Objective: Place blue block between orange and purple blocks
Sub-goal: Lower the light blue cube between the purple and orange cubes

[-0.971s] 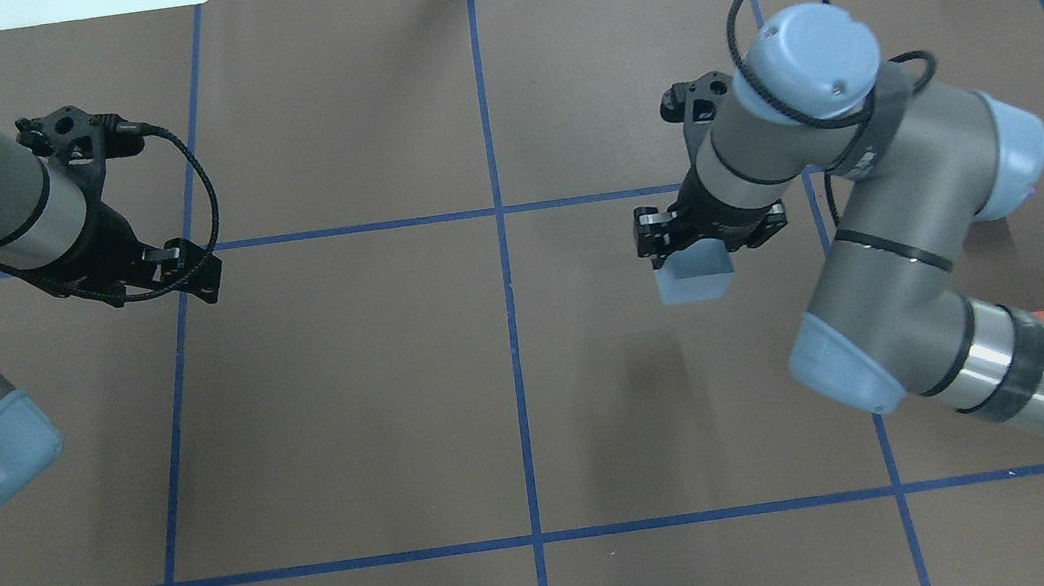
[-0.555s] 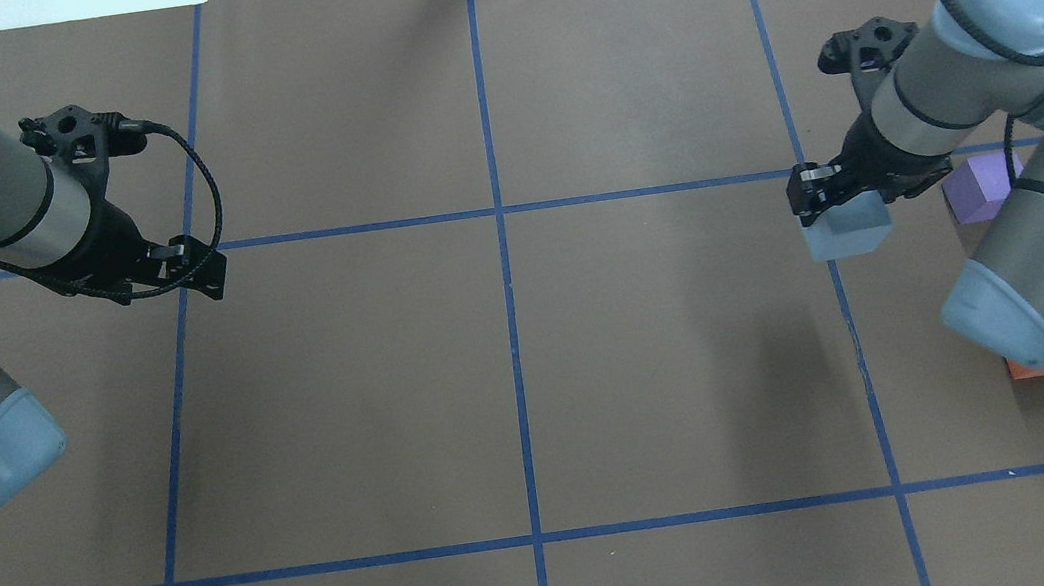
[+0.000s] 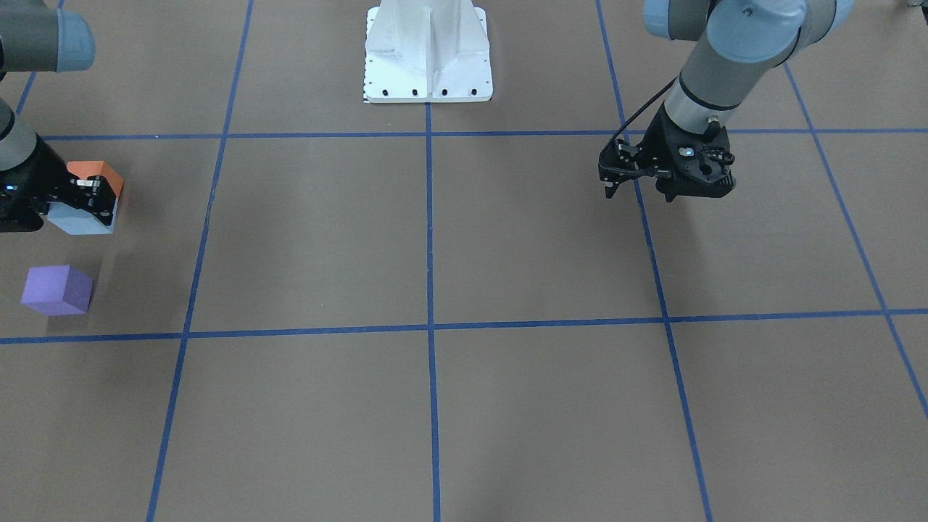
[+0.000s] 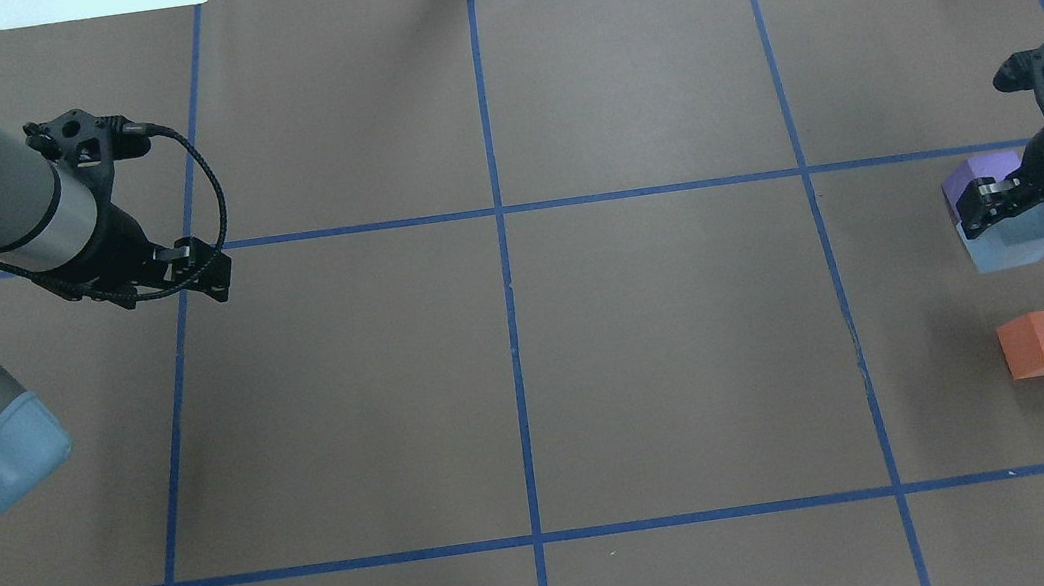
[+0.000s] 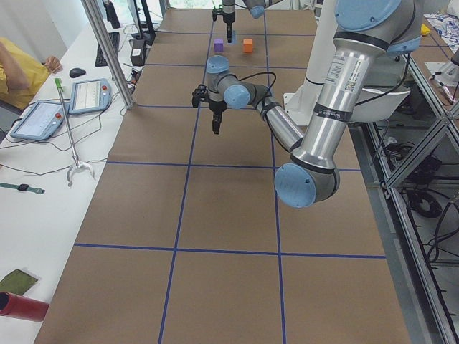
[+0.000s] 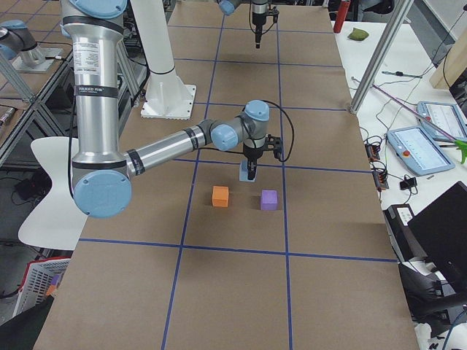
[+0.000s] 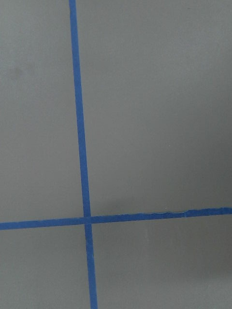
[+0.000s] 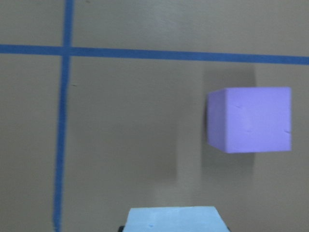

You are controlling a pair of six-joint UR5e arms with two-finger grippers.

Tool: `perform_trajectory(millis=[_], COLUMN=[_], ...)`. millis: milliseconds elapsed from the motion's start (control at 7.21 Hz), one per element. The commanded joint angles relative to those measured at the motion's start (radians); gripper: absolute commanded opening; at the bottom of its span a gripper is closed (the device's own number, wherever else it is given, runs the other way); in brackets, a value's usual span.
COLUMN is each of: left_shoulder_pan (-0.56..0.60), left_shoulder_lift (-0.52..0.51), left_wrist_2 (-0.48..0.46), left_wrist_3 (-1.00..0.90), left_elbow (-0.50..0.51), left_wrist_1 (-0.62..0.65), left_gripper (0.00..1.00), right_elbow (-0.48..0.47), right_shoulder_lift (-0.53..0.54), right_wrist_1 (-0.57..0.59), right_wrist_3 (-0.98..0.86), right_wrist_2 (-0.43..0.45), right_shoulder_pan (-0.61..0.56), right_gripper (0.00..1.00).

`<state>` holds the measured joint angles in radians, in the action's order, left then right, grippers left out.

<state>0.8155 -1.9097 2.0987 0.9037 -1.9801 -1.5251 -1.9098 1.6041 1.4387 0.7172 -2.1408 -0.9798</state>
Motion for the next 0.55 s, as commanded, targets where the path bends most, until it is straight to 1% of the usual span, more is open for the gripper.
perform_trajectory(millis=[0, 277, 416], left_shoulder_pan=[-0.004, -0.013, -0.015], left_shoulder_lift=[-0.011, -0.017, -0.017], left_wrist_2=[0.0, 0.0, 0.0], left_wrist_3=[0.012, 0.027, 0.027], left_elbow=[-0.003, -0.002, -0.002], left_wrist_1=[0.0, -0.001, 0.0], left_gripper=[1.0, 1.0, 1.0], right_elbow=[0.075, 0.144, 0.144], right_shoulder_lift=[0.031, 0.027, 0.036], right_wrist_1=[-0.098, -0.164, -0.173], right_wrist_3=[-0.002, 0.002, 0.004], right_wrist_2=[-0.007, -0.011, -0.058], right_shoulder_pan=[-0.016, -0.014, -0.014], right_gripper=[0.0, 0.0, 0.0])
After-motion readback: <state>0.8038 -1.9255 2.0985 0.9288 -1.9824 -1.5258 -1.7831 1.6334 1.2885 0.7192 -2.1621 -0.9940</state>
